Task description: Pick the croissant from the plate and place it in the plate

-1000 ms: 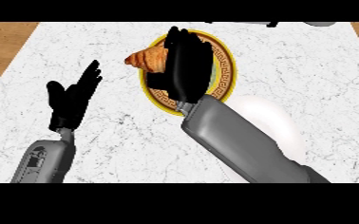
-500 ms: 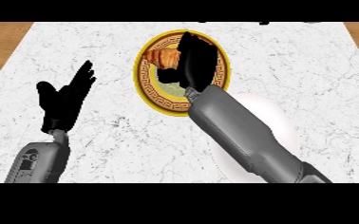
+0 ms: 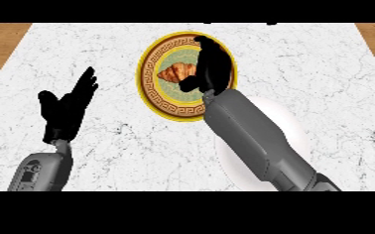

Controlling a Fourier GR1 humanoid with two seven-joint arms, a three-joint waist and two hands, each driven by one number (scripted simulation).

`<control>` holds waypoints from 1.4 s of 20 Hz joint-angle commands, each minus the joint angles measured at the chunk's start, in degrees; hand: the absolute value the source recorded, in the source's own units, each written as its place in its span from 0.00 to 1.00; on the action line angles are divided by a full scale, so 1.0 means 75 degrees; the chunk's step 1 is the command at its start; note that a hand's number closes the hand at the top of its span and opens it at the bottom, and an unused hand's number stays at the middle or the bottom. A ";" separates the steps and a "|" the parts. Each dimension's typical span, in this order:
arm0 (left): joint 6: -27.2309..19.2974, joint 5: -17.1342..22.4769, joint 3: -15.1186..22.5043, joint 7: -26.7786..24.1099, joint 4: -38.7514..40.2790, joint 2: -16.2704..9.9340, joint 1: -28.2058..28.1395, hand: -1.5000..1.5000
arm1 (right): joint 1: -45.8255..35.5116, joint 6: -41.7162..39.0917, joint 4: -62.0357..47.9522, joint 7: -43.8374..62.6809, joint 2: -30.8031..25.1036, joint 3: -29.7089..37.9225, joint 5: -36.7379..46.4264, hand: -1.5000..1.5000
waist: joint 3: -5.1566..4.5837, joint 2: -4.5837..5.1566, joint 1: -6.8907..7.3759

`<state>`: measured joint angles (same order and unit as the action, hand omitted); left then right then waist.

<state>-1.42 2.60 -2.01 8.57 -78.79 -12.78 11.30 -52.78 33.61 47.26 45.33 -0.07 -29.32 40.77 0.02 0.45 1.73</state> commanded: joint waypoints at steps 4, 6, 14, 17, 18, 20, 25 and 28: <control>0.0096 0.0122 -0.0185 -0.0030 0.0094 -0.0058 -0.0028 0.50 | -0.0167 0.1486 0.0852 -0.1501 0.0009 -0.0079 -0.0166 0.00 | 0.0003 -0.0032 -0.0087; 0.0371 0.0293 -0.0280 0.0018 0.0042 -0.0248 0.0071 0.50 | -0.0343 0.1751 0.1443 -0.1671 0.0009 -0.0266 -0.0734 0.00 | 0.0004 -0.0020 0.0048; -0.0155 -0.0094 -0.0014 0.0273 -0.0185 0.0143 -0.0084 0.50 | 0.0725 0.2231 0.2971 -0.1463 0.0009 -0.0013 -0.2765 0.00 | 0.0011 -0.0054 -0.0116; -0.0074 -0.0068 -0.0061 0.0283 -0.0367 0.0072 -0.0241 0.50 | 0.0756 0.1564 0.3406 -0.1797 0.0009 0.0554 -0.3449 0.00 | 0.0006 -0.0058 -0.0165; -0.0069 -0.0085 -0.0055 0.0308 -0.0436 0.0072 -0.0185 0.50 | 0.1170 0.1515 0.3834 -0.1849 0.0009 0.0276 -0.3443 0.00 | 0.0004 -0.0070 -0.0206; -0.0031 -0.0042 -0.0123 0.0336 -0.0441 0.0081 -0.0125 0.50 | 0.1118 0.1050 0.3038 -0.3274 0.0009 0.1031 -0.4114 0.00 | 0.0003 -0.0032 -0.0138; 0.0084 -0.0116 -0.0239 -0.0130 -0.0019 0.0170 -0.0212 0.50 | 0.2071 0.0555 0.3906 -0.3712 -0.0322 0.1252 -0.3827 0.00 | -0.0002 -0.0058 -0.0233; -0.0066 -0.0213 -0.0151 0.0679 -0.1050 0.0150 -0.0506 0.50 | 0.2599 0.0475 0.4128 -0.3715 -0.0140 0.1133 -0.3418 0.00 | -0.0001 -0.0072 -0.0216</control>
<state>-1.10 1.93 -3.50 10.54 -82.43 -11.87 8.68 -37.72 39.03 75.01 18.49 -1.24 -21.26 13.55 0.01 0.00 0.20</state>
